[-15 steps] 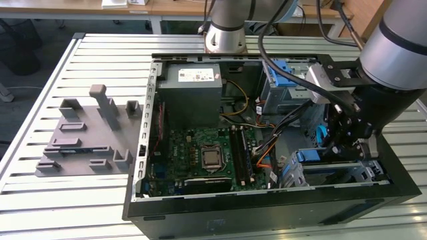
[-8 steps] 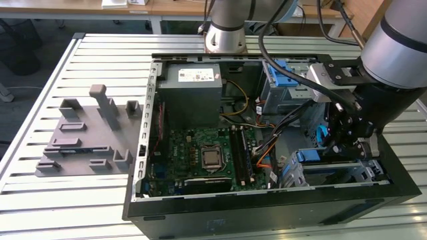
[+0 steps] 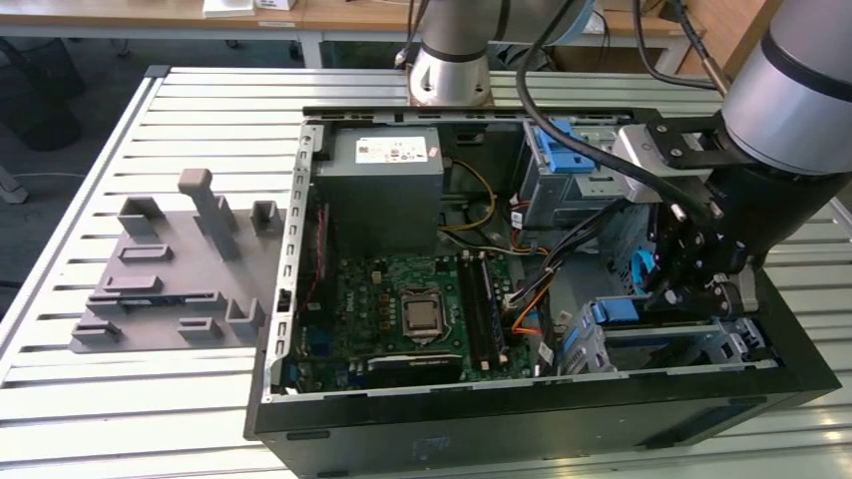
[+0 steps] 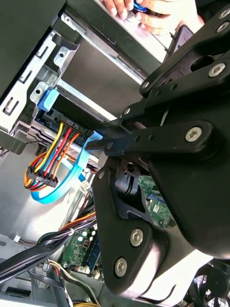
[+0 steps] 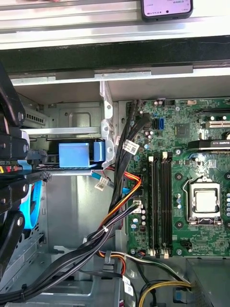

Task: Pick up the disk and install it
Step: 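Insert the second disk wire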

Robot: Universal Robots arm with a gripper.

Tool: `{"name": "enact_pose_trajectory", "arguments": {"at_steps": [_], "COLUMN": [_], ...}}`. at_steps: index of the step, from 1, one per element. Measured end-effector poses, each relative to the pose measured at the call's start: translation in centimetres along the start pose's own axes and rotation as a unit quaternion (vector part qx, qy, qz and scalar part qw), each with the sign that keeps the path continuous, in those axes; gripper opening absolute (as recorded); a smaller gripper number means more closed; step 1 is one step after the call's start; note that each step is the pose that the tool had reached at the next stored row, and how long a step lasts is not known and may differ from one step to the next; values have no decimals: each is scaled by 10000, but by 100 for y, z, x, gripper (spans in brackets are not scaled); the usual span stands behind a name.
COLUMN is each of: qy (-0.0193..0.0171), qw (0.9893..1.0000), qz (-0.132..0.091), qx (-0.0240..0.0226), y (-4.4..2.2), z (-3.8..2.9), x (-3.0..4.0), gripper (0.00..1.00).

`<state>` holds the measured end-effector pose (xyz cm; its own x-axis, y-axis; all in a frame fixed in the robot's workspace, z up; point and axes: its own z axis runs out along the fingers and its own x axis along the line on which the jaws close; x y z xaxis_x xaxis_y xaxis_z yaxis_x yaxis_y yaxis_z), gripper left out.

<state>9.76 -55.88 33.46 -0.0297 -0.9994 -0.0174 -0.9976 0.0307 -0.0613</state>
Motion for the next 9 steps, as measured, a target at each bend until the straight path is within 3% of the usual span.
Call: {"name": "enact_pose_trajectory", "arguments": {"at_steps": [9], "qy": [-1], "qw": [10000], "qz": [0], "qx": [0], "y": [-1], "z": [-17], "x": [0], "gripper": [24]}}
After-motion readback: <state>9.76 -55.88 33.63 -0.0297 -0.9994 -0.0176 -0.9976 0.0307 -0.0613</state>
